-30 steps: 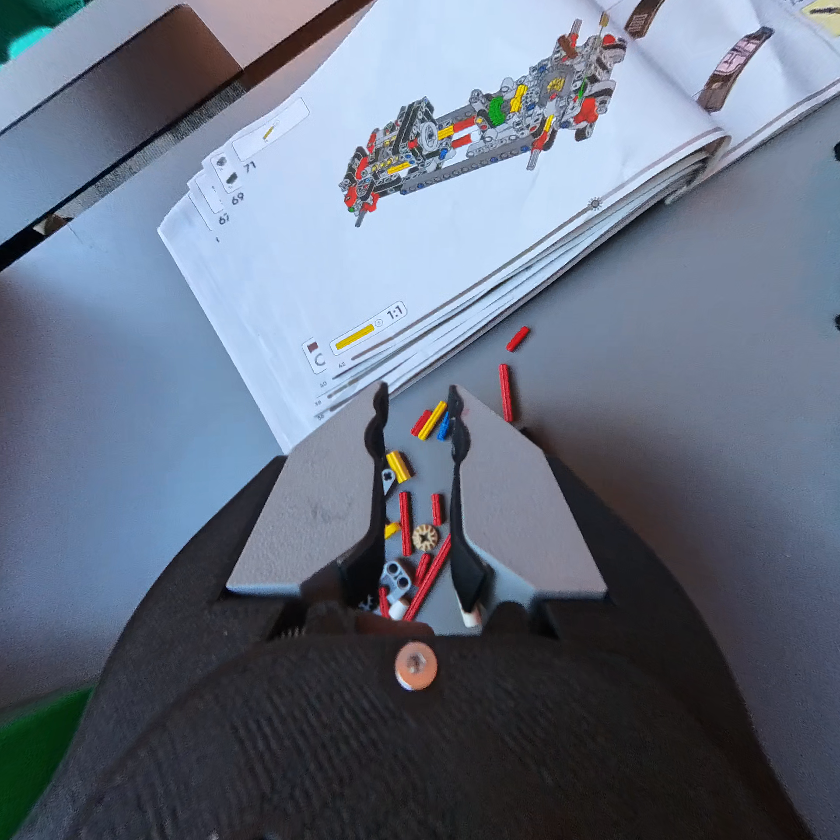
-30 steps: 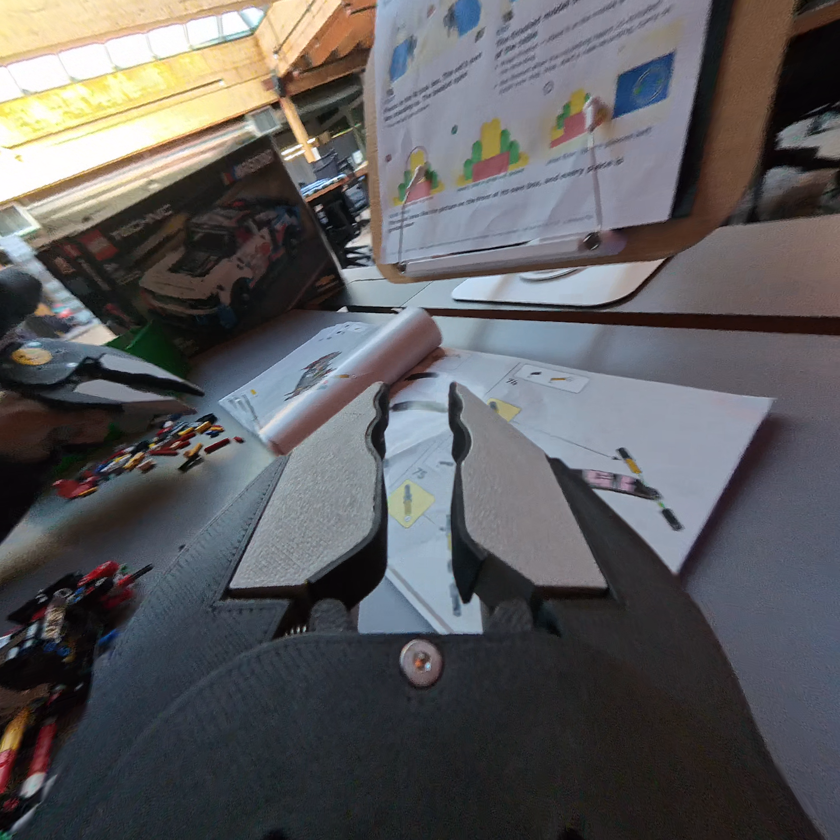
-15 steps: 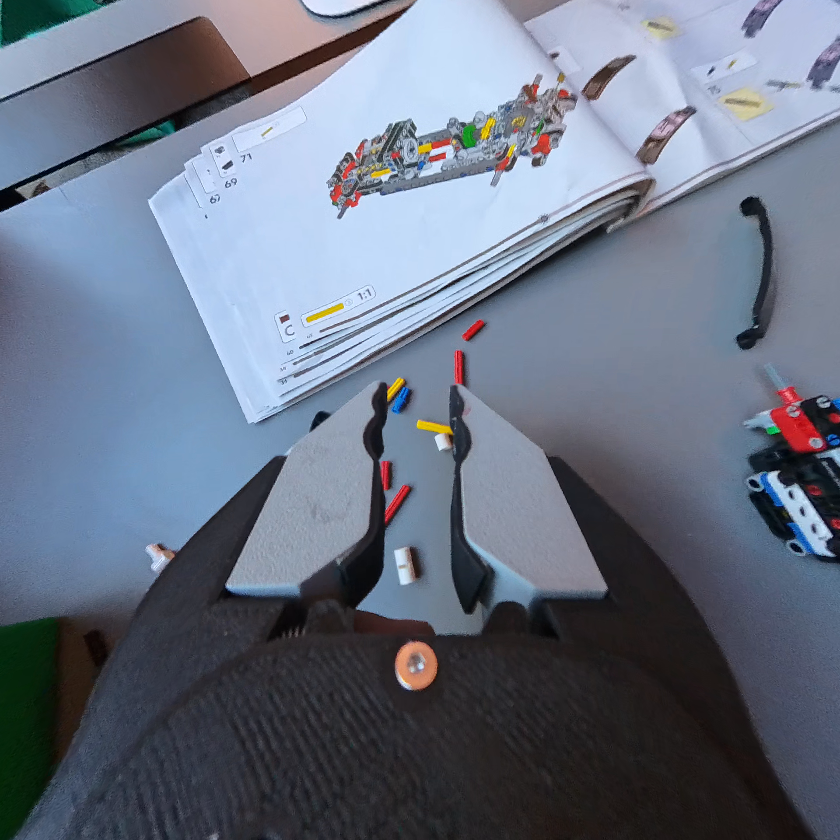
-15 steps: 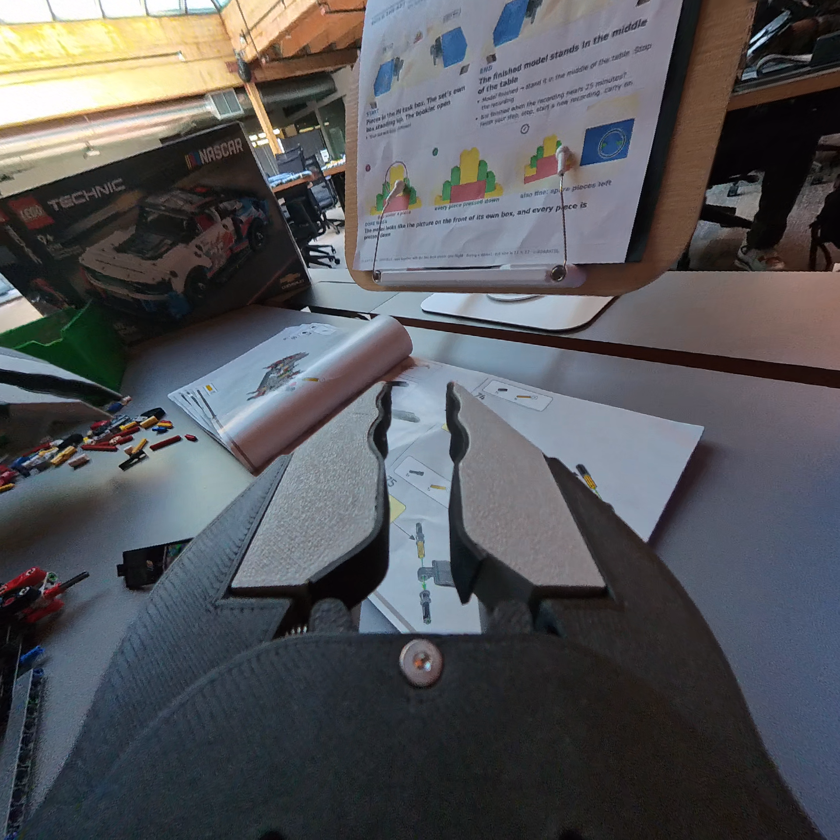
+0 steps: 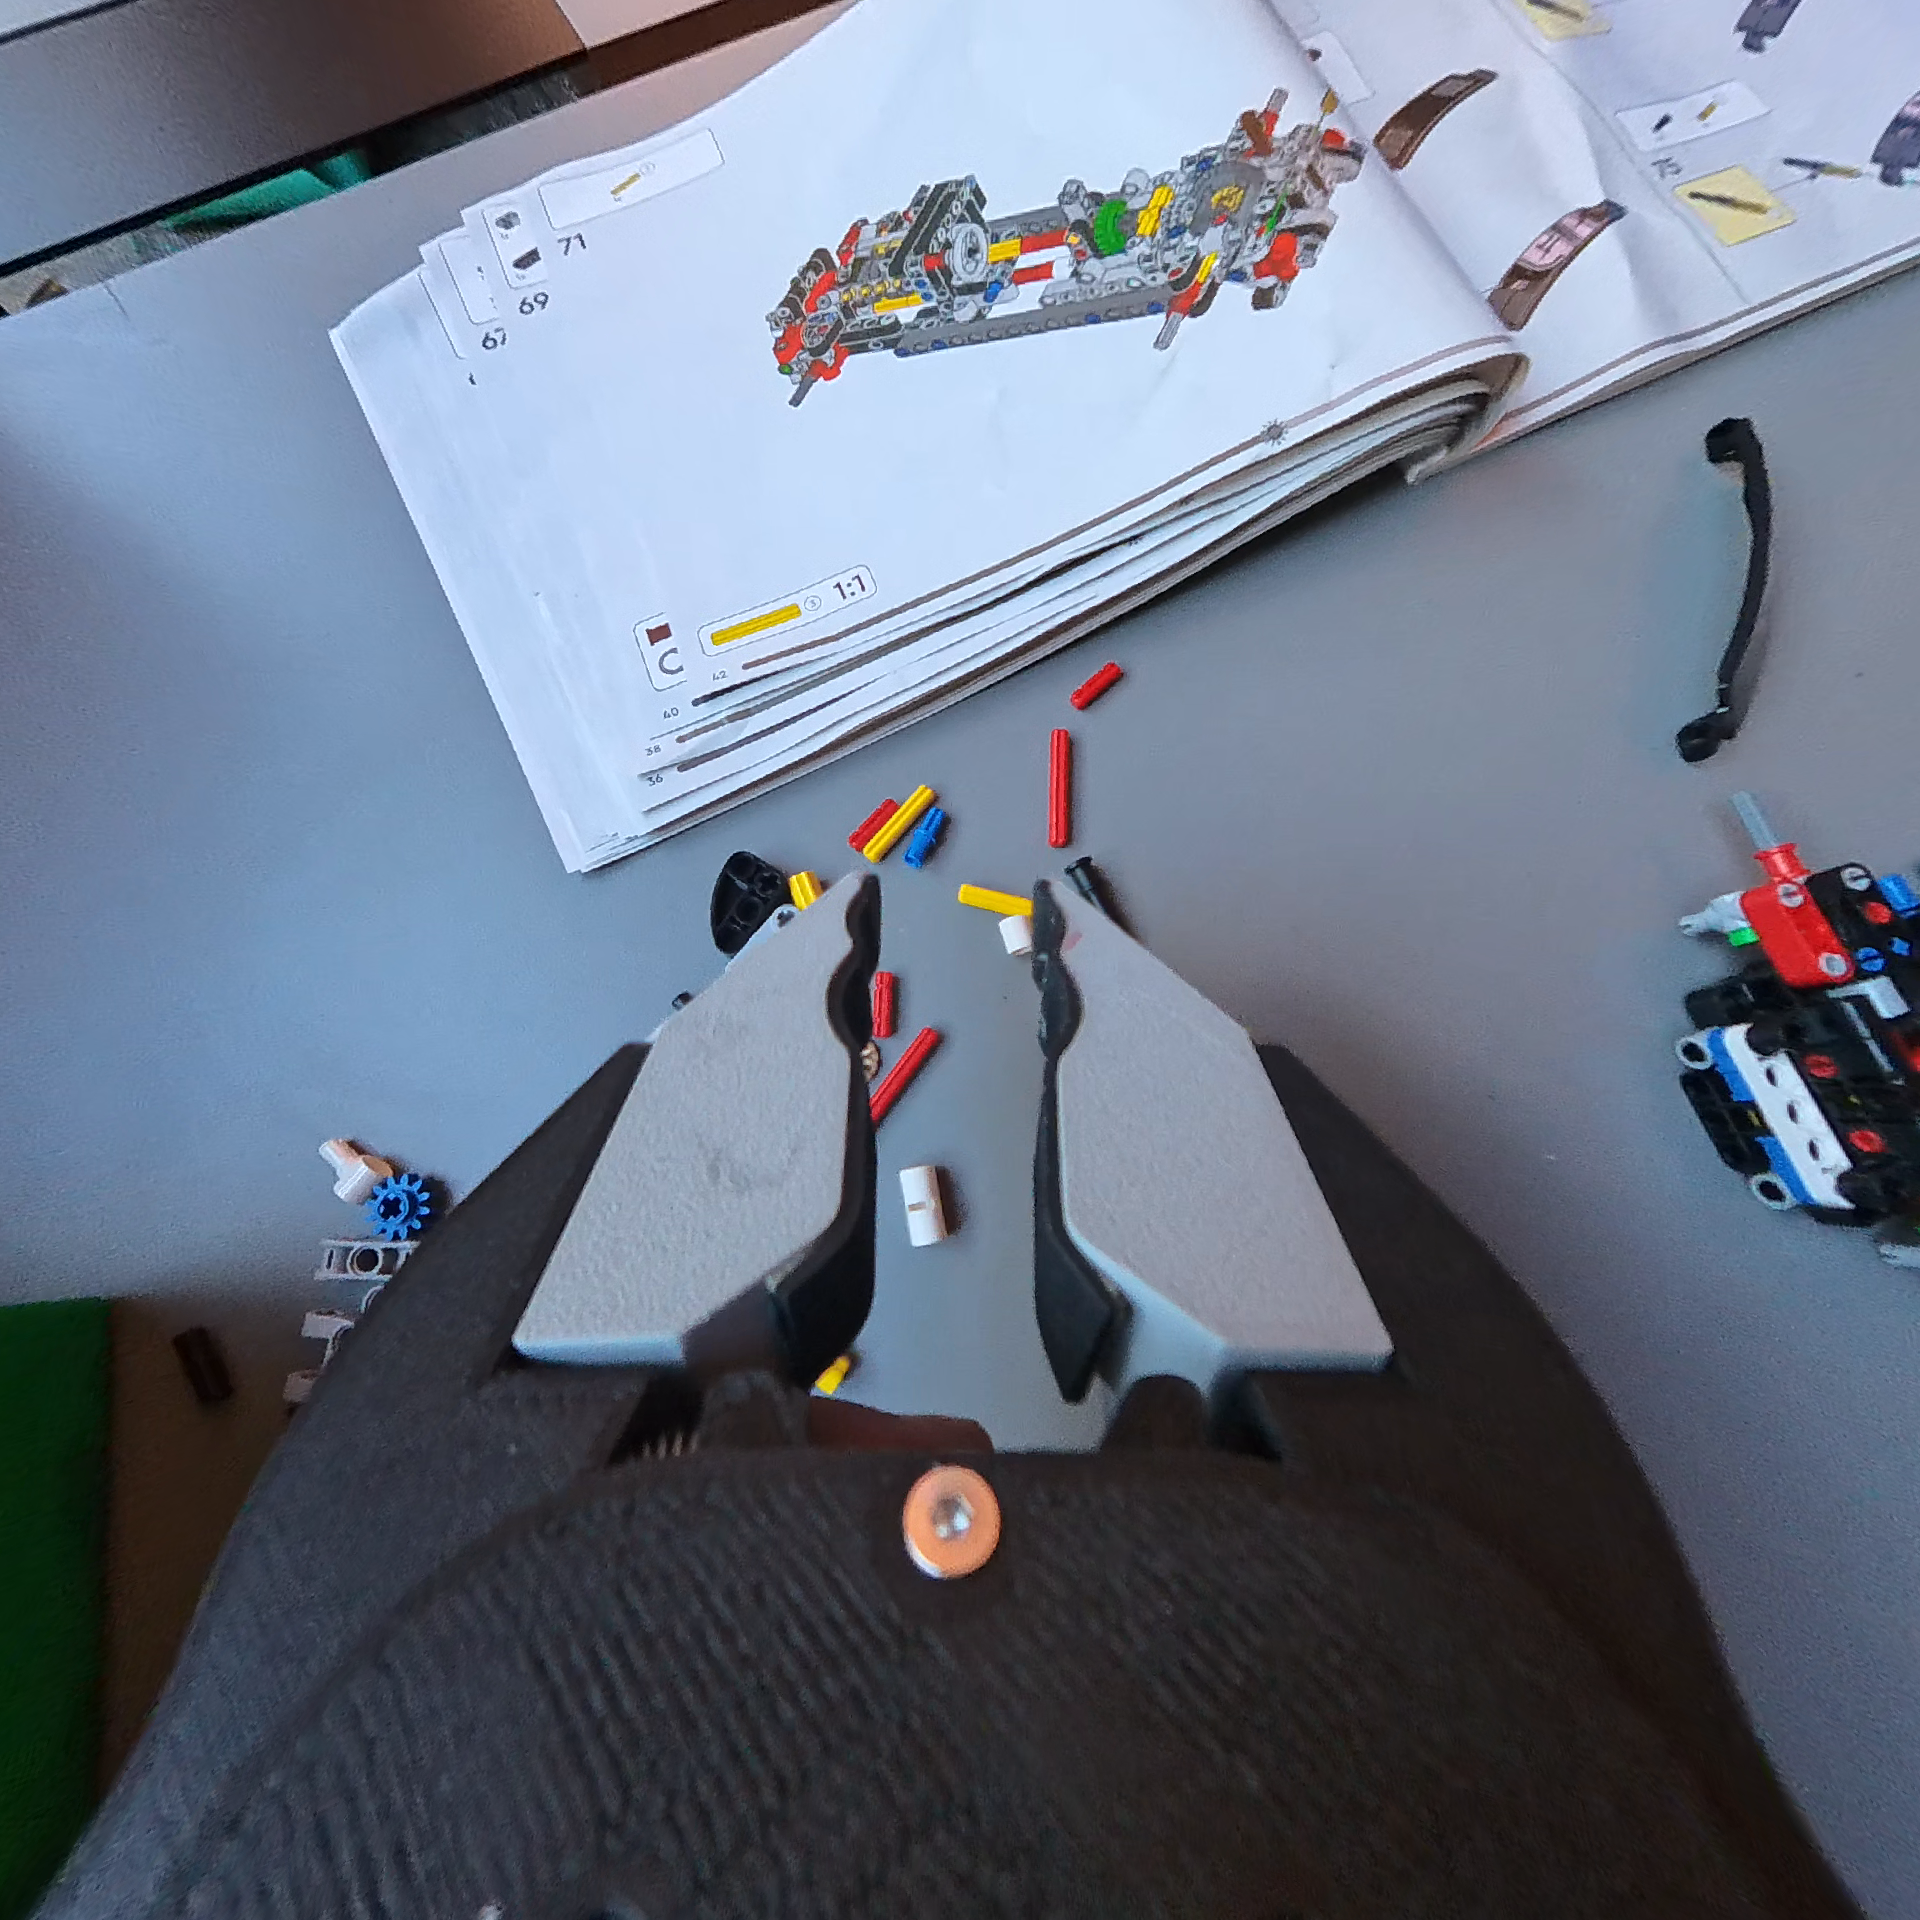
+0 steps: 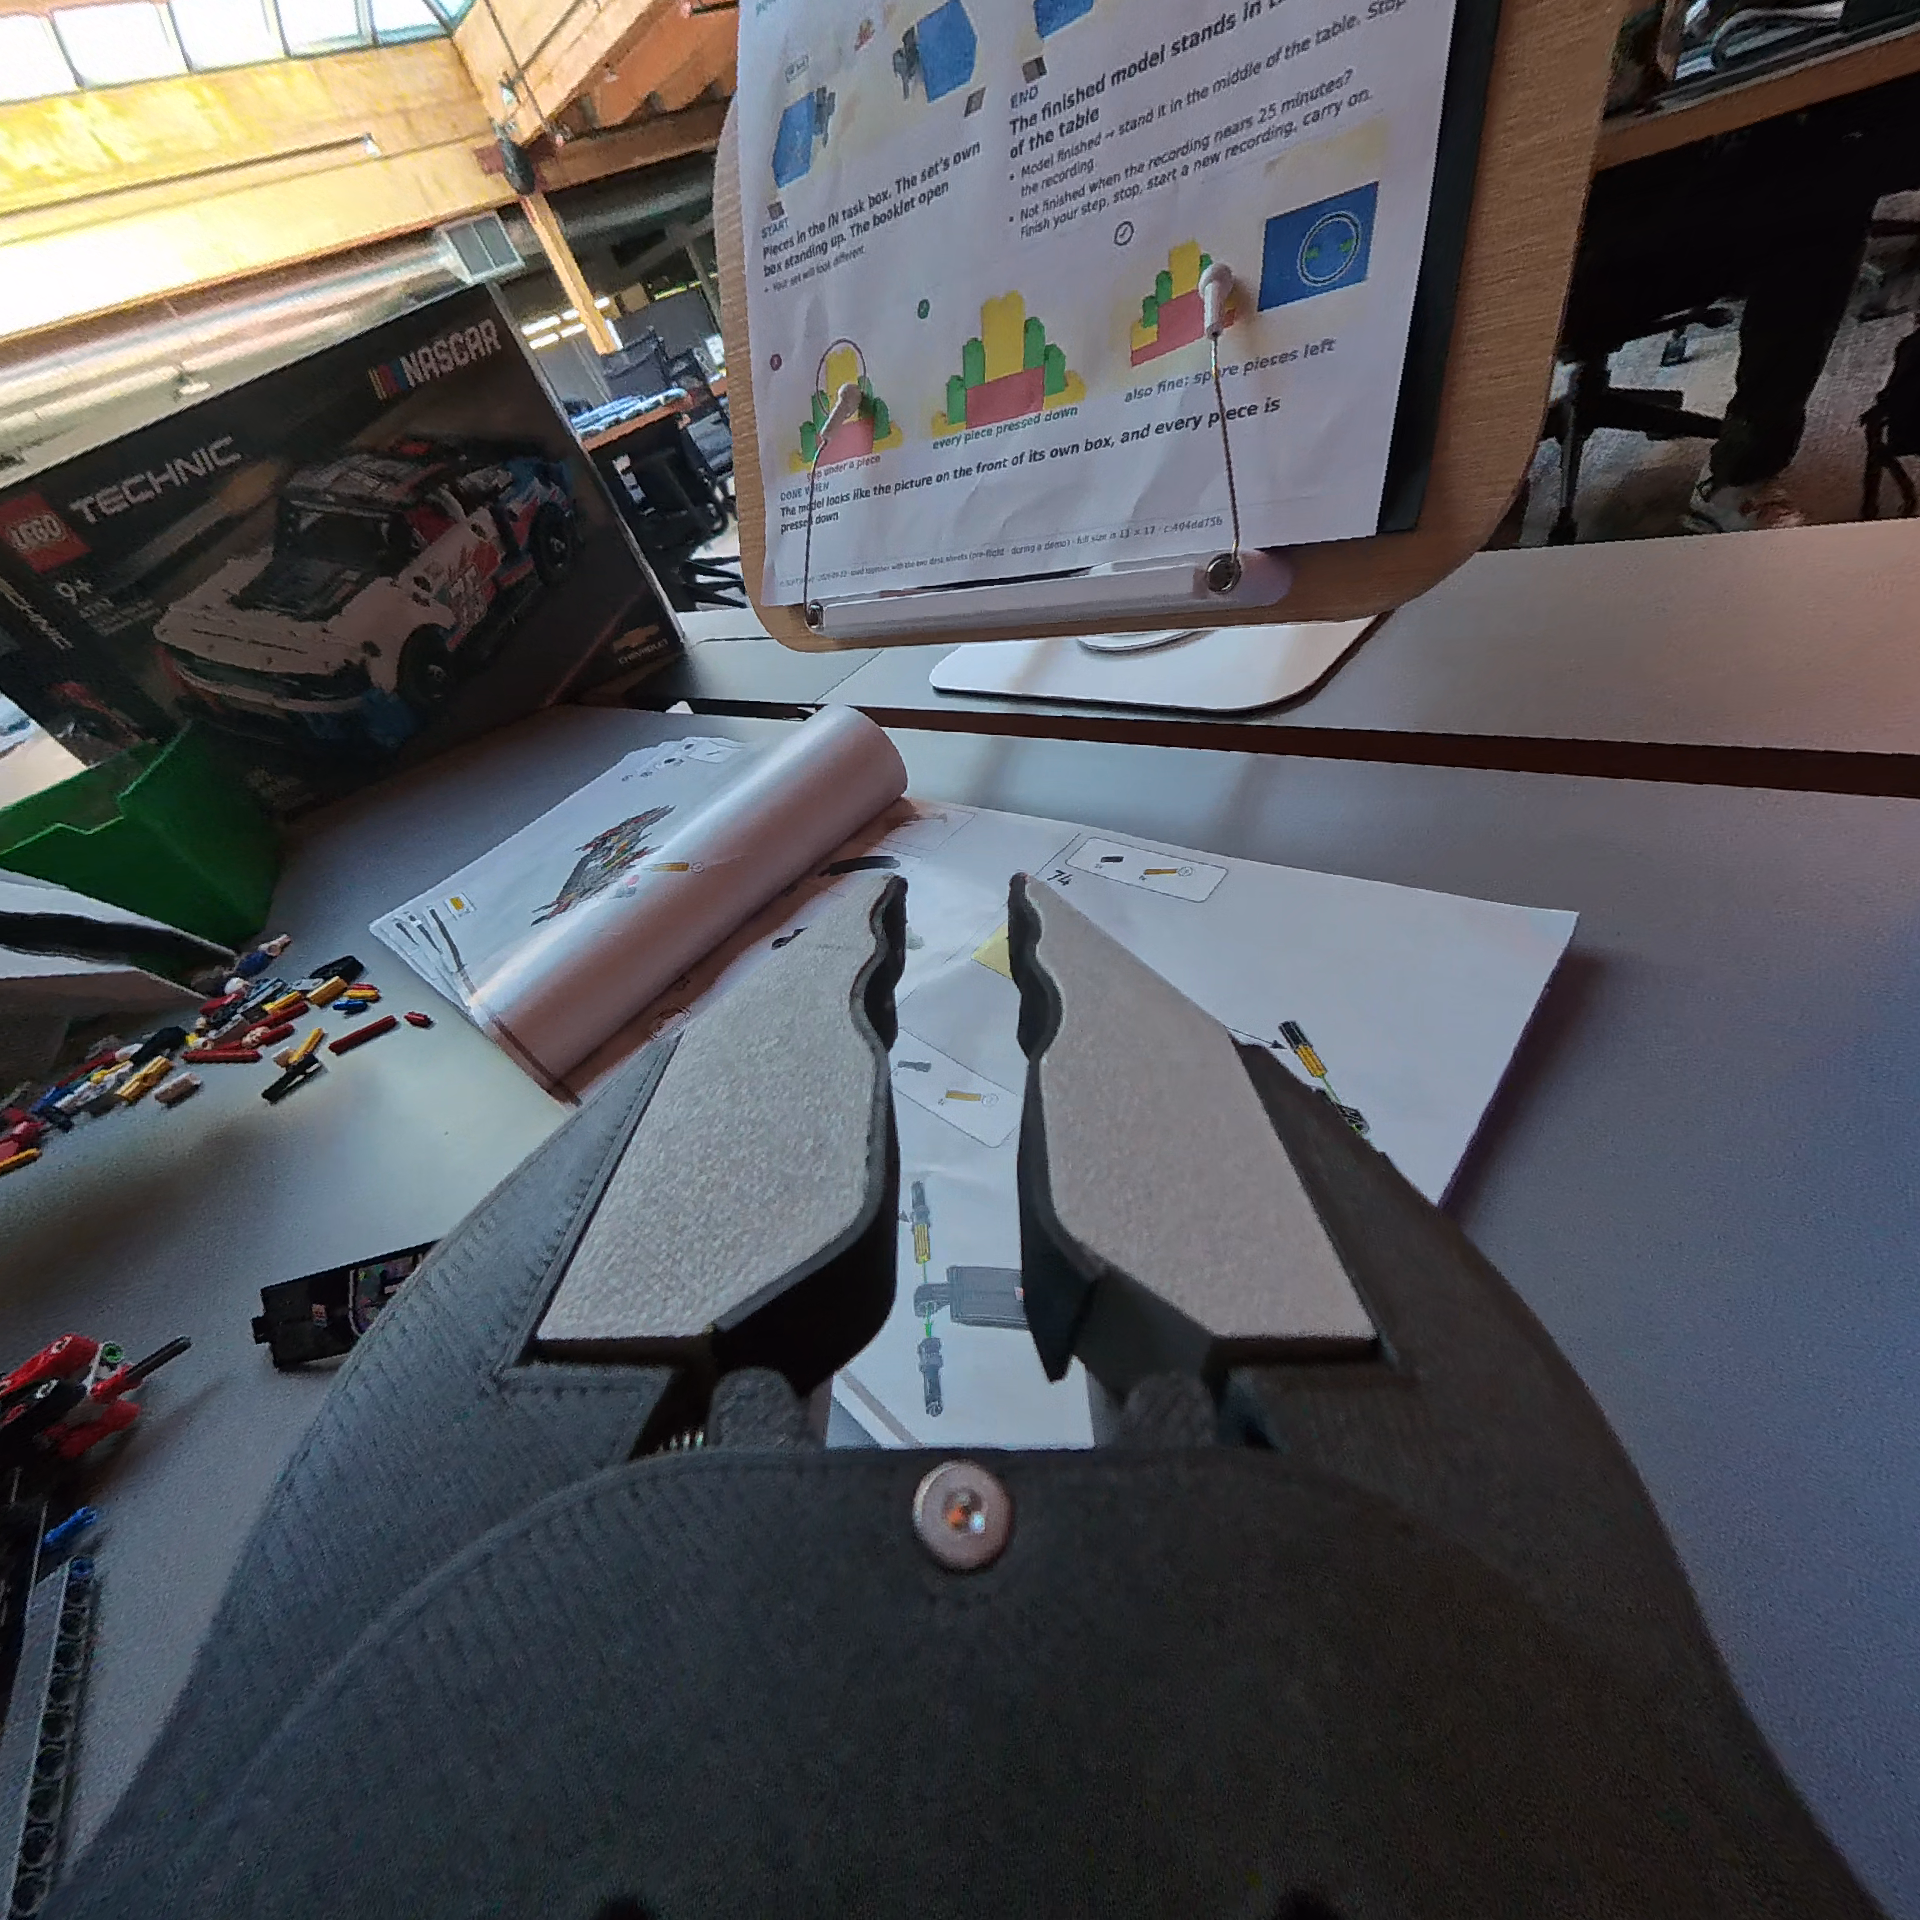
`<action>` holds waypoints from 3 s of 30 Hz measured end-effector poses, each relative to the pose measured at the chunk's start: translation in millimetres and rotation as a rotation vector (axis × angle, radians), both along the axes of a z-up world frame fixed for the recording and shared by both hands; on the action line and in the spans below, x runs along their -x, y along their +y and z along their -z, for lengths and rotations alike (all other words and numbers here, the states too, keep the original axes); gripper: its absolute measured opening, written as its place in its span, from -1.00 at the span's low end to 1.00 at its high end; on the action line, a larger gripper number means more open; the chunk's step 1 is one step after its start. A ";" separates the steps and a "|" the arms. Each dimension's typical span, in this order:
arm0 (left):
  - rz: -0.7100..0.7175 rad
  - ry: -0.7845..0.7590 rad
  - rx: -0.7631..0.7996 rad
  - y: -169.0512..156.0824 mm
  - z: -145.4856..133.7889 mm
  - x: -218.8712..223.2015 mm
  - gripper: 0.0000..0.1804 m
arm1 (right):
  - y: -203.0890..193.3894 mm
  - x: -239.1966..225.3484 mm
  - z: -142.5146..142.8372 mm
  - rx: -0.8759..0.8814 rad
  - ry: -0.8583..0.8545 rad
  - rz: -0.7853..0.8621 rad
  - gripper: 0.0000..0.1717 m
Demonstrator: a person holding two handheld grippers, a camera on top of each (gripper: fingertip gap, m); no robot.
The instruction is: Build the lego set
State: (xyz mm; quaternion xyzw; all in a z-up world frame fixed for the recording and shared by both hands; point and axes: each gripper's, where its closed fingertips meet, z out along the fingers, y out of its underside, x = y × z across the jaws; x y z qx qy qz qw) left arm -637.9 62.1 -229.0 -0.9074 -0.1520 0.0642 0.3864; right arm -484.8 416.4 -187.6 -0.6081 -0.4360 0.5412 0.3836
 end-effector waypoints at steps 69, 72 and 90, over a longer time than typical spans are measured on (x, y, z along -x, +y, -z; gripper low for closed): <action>0.786 0.105 0.326 102.4 42.0 -138.9 -0.77 | -6.7 2.5 -1.2 0.075 0.027 -0.057 -0.84; 0.796 0.111 0.326 102.9 44.7 -138.3 -0.77 | -7.2 3.2 -0.9 0.077 0.025 -0.061 -0.84; 0.755 0.065 0.286 95.3 43.7 -132.1 -0.70 | -7.7 3.7 -0.5 0.080 0.023 -0.066 -0.84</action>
